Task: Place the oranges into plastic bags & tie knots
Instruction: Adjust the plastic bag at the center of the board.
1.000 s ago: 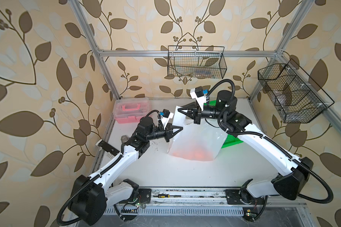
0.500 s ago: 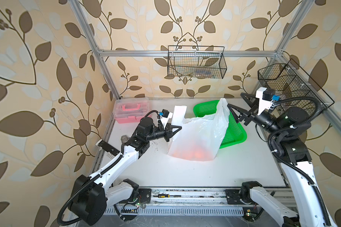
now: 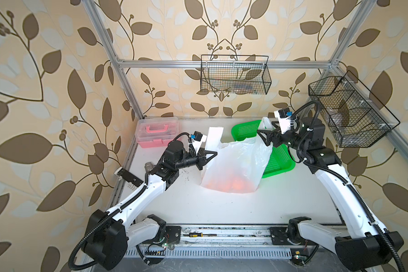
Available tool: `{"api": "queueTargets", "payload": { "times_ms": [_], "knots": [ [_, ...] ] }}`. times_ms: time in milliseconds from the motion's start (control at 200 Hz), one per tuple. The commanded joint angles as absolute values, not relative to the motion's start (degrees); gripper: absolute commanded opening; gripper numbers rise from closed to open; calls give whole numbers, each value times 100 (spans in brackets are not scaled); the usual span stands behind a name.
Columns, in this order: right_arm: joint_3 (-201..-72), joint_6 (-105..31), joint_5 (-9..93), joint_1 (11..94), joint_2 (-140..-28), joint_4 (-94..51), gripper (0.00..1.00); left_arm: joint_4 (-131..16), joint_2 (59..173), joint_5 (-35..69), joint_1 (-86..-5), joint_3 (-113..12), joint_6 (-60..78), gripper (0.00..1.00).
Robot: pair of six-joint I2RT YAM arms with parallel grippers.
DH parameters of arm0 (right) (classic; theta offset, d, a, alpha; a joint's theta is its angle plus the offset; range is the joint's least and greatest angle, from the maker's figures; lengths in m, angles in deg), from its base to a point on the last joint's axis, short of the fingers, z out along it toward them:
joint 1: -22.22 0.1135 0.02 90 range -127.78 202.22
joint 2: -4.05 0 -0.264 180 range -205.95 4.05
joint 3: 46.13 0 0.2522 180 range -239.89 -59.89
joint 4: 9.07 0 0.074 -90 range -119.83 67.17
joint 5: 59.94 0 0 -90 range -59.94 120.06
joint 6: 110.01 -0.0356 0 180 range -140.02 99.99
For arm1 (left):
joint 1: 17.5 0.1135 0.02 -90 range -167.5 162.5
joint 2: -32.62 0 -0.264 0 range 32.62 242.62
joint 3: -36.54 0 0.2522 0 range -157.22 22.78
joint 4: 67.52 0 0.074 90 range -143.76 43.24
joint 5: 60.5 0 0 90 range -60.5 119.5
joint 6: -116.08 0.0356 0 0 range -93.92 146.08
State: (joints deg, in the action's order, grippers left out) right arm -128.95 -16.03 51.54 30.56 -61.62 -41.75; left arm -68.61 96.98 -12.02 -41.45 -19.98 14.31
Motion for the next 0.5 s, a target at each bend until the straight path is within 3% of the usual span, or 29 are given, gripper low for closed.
{"api": "queueTargets", "payload": {
  "times_ms": [0,105,140,200,270,380,410,500],
  "knots": [
    [-13010,-1328,4911,3074,-6165,-4278,79,-6928,9556,-1194,-4132,-2099,1509,0],
    [-12942,-1265,4702,3057,-6129,-4309,78,-6914,9538,-1190,-4132,-2116,1526,0],
    [-12927,-1255,4681,3049,-6121,-4320,74,-6906,9538,-1190,-4132,-2128,1522,0],
    [-12931,-1202,4705,3056,-6148,-4384,63,-6905,9538,-1199,-4132,-2139,1527,0],
    [-12918,-1154,4792,3061,-6144,-4475,36,-6905,9531,-1173,-4132,-2143,1501,0],
    [-12580,-1440,5750,2812,-5831,-3973,5,-6892,9481,-1154,-4132,-2177,1431,0],
    [-12408,-1631,6170,2676,-5714,-3684,0,-6859,9461,-1148,-4132,-2195,1430,1],
    [-11988,-2198,7211,2376,-5426,-2774,0,-6687,9385,-1111,-4132,-2264,1476,13]
  ]
}}
